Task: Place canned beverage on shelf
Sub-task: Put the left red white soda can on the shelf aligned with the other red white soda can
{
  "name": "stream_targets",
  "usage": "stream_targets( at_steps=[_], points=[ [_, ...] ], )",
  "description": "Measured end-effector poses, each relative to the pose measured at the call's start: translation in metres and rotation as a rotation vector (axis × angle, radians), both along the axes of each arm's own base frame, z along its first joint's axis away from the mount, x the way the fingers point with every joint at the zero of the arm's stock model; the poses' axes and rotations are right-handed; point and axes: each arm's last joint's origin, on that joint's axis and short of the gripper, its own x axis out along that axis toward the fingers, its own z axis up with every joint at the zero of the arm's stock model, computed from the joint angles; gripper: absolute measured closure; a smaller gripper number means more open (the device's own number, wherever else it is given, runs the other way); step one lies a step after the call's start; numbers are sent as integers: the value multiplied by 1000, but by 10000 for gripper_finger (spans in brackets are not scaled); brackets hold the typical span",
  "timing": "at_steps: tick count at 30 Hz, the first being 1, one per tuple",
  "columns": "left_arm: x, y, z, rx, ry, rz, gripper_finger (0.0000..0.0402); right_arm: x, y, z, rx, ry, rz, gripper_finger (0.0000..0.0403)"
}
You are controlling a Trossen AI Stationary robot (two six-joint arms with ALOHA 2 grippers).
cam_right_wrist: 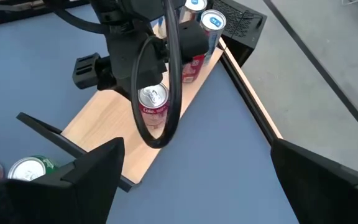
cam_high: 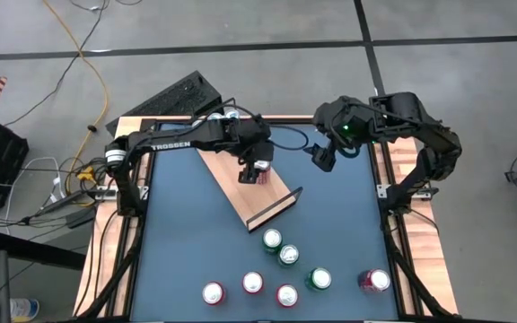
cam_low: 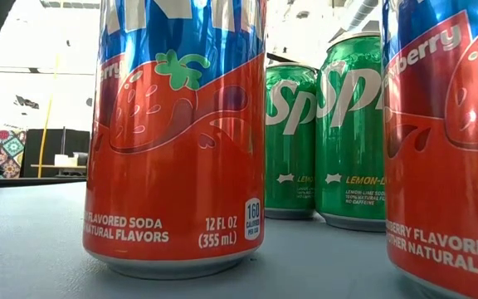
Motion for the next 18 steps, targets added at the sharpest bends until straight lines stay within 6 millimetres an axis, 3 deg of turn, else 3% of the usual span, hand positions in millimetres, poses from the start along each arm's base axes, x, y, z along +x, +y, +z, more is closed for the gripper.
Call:
stream_targets(
  at_steps=[18],
  points=[
    [10,2,-28,-56,88,-11,86,0,0,0,-4,2,3,15]
  ],
)
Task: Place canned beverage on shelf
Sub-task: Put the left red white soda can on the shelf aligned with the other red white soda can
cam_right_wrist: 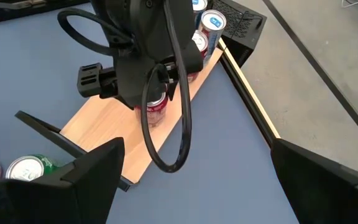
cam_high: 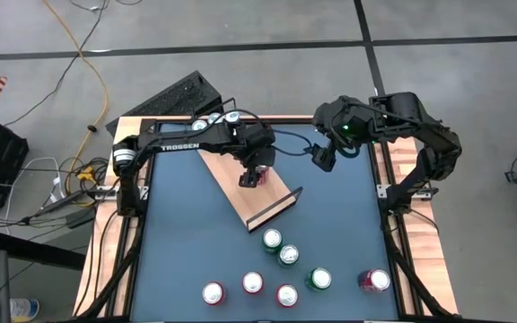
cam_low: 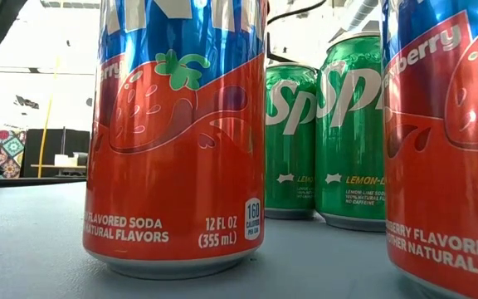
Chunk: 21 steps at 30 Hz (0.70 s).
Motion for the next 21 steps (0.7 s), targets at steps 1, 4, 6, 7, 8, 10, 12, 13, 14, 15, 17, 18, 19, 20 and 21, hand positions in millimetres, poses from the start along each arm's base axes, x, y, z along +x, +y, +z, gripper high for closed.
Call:
stream_targets(
  at_steps=[1,4,6,7,8,10,12,13,14,15,17,18,19,20,21],
  points=[
    [0,0,0,0,-1,-1,93,0,0,0,0,0,0,15],
    [0,0,0,-1,6,-1,112,0,0,0,0,0,0,15],
    [-2,0,-1,2,20,-12,118,0,0,0,0,0,0,15],
    [-2,-1,-1,6,27,-22,118,0,0,0,0,0,0,15],
    [-2,-2,-1,10,34,-34,118,0,0,0,0,1,0,15],
    [-3,-7,0,26,49,-69,118,0,0,0,-7,5,9,15],
    [-5,-15,2,53,71,-105,118,0,0,0,-12,8,16,15],
    [-8,-19,5,73,89,-125,118,0,0,0,-13,9,17,15],
    [-13,-24,7,89,119,-148,118,0,0,0,-13,9,17,15],
    [-17,-28,11,99,146,-172,118,0,0,0,-13,9,17,15],
    [-27,-37,20,99,161,-220,118,0,0,0,-15,11,20,15],
    [-32,-41,27,98,154,-238,118,0,0,0,-16,11,20,15],
    [-37,-45,34,99,149,-255,118,0,0,0,-17,11,22,15],
    [-43,-48,41,100,146,-275,118,0,0,0,-19,13,25,15],
    [-49,-49,47,101,143,-294,118,0,0,0,-24,16,31,15]
  ],
)
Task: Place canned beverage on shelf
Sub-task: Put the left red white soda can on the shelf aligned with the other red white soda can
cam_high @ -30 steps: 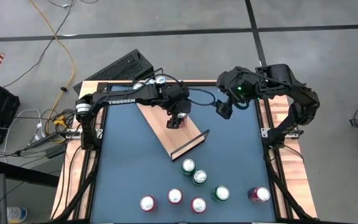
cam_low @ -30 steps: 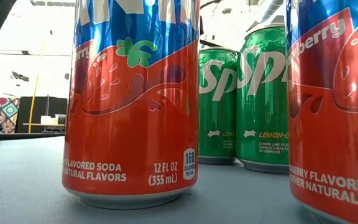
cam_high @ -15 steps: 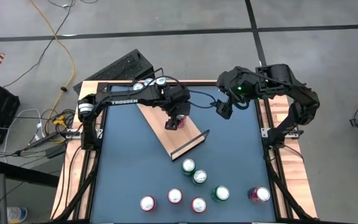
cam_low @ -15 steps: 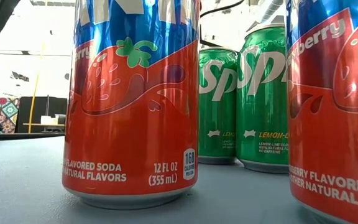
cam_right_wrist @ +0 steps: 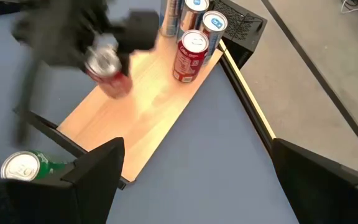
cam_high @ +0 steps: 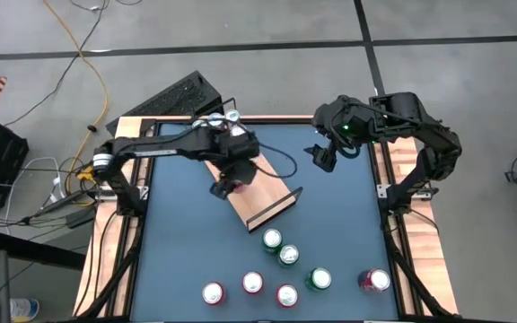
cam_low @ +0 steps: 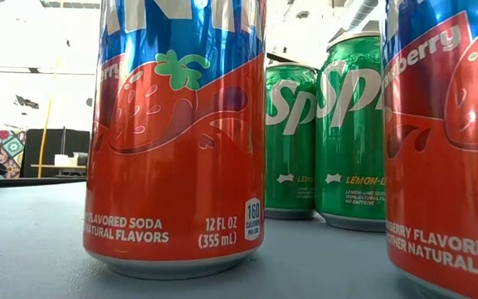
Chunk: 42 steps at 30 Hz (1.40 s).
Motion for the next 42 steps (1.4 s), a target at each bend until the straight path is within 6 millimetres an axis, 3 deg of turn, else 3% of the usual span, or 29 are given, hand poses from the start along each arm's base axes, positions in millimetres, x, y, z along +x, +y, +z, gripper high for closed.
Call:
stream_targets(
  at_steps=[3,9,15,23,36,42],
  points=[
    [-14,-1,15,10,-15,-22,118,0,0,0,-9,6,11,15],
    [-40,18,33,-25,-96,29,118,0,-2,0,-15,10,13,15],
    [-57,37,7,0,-1,44,118,0,-2,0,-16,11,15,15],
    [-59,63,-19,30,-36,48,109,0,-3,0,-2,2,-11,15],
    [-69,90,-44,-2,-44,57,108,0,-3,0,1,0,-14,15],
    [-71,95,-46,-9,-58,93,107,0,-3,0,1,0,-14,15]
  ],
)
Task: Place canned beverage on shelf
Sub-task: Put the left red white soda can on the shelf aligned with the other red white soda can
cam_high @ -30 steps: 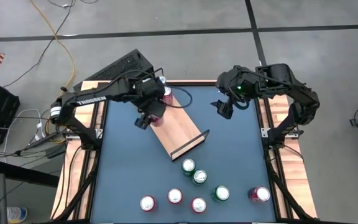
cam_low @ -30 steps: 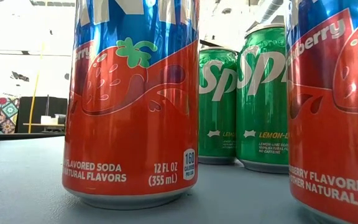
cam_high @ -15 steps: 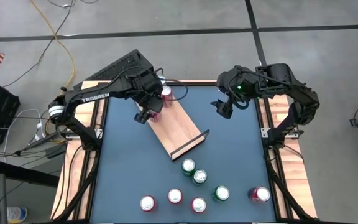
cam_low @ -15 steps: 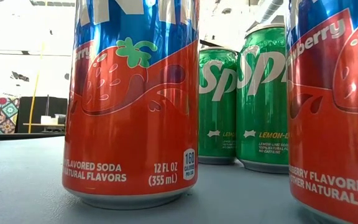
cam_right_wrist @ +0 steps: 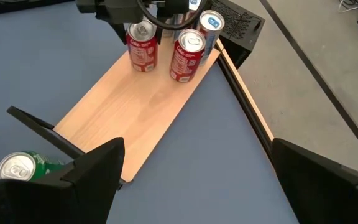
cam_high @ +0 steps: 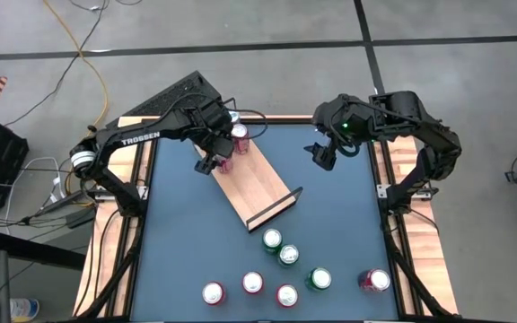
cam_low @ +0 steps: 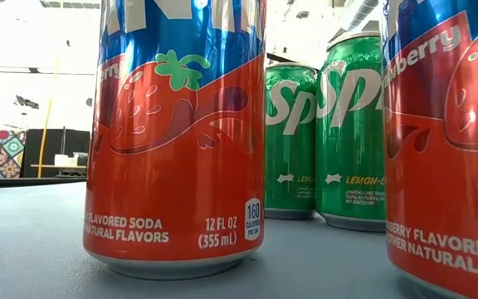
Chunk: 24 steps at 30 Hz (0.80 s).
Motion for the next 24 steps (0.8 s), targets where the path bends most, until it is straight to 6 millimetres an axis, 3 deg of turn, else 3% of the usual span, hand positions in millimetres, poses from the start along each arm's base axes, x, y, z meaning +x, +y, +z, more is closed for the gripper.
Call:
stream_targets(
  at_steps=[5,15,24],
  points=[
    [0,1,0,16,8,11,94,1,0,-1,1,3,1,15],
    [2,1,1,211,80,58,75,6,0,-4,-4,21,11,15],
    [8,-12,1,233,95,-37,74,6,0,-4,-5,22,12,15]
  ],
)
